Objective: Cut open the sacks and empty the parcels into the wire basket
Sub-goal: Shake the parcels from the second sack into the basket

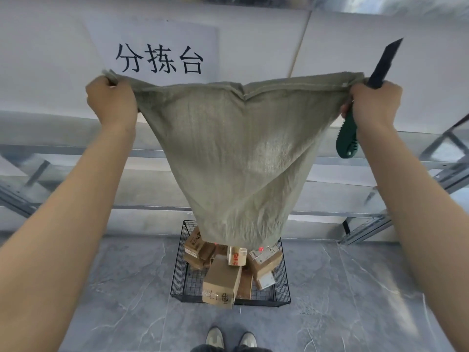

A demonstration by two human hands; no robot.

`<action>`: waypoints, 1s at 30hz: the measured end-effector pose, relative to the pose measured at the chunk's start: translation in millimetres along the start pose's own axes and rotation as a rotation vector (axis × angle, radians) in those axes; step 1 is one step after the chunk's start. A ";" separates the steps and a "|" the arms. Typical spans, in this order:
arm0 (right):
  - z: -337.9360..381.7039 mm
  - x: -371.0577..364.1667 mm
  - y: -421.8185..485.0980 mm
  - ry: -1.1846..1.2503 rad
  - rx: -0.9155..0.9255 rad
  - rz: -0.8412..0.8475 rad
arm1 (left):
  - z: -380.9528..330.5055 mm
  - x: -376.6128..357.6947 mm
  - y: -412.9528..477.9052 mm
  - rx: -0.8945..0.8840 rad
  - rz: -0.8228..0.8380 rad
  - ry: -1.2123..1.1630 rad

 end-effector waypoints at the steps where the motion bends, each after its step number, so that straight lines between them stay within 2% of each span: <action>1: 3.7 0.3 -0.2 0.014 0.018 -0.015 | -6.7 1.3 0.4 -0.016 -0.011 -0.015; 9: -0.6 -2.5 -4.1 0.050 0.041 -0.076 | -14.0 9.3 -7.4 -0.013 -0.088 -0.028; 30: -4.2 0.4 -6.3 0.008 0.034 -0.043 | -18.2 8.7 -13.1 -0.034 -0.070 -0.019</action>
Point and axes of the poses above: each hand's wrist, its own y-axis towards the middle knuckle, its own x-axis out of the back of the hand, z = x × y, the point moved 6 cm from there along y, towards the middle knuckle, and after that the axes turned 1 degree about -x, right-handed, at the moved point
